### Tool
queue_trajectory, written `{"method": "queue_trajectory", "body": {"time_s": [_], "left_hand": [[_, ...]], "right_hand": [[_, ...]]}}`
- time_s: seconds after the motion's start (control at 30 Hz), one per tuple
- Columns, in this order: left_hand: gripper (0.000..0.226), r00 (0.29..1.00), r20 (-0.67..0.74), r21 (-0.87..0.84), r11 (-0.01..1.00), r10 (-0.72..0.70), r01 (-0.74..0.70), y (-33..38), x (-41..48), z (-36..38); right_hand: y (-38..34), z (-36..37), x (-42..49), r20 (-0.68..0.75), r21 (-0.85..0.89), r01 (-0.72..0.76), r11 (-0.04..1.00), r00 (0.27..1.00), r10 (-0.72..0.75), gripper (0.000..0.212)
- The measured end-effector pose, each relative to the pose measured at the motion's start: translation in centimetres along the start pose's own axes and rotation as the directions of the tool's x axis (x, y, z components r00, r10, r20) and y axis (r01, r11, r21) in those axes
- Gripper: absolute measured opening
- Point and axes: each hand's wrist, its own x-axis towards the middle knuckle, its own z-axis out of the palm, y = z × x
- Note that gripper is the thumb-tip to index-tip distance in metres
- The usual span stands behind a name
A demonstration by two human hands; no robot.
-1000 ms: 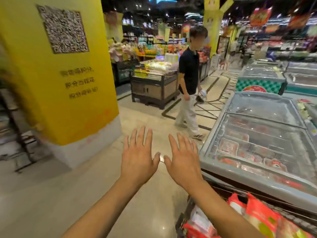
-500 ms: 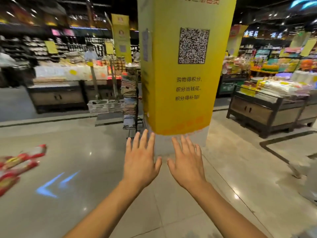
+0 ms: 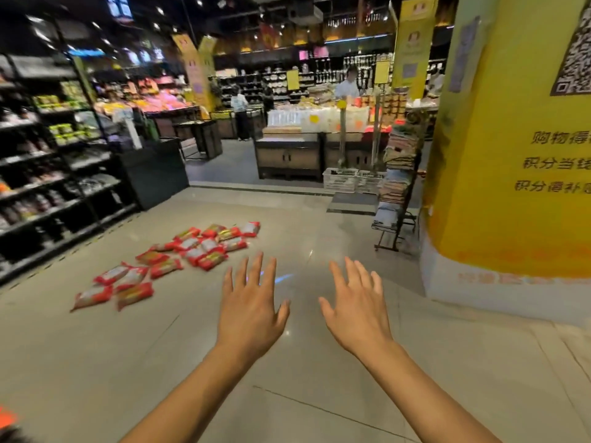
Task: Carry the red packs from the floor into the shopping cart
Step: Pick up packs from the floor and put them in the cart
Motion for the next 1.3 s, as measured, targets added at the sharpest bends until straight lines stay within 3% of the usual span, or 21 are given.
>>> {"method": "queue_trajectory", "body": {"time_s": [0.43, 0.8, 1.3], "left_hand": [[0.082, 0.971, -0.013, 0.037, 0.97, -0.24, 0.241, -10.5, 3.5, 2.6], [0.083, 0.946, 0.07, 0.059, 0.948, -0.316, 0.312, -18.5, 7.0, 6.2], [0.082, 0.851, 0.14, 0.098, 0.862, -0.506, 0.497, -29.6, 16.5, 12.2]], "right_hand": [[-9.7, 4.3, 9.3, -0.006, 0.035, 0.229, 0.973, 0.973, -0.229, 0.072], [-17.0, 8.5, 16.2, 0.071, 0.074, 0.312, 0.947, 0.946, -0.317, 0.071], [-25.3, 19.1, 32.1, 0.154, 0.145, 0.481, 0.865, 0.852, -0.5, 0.074]]}}
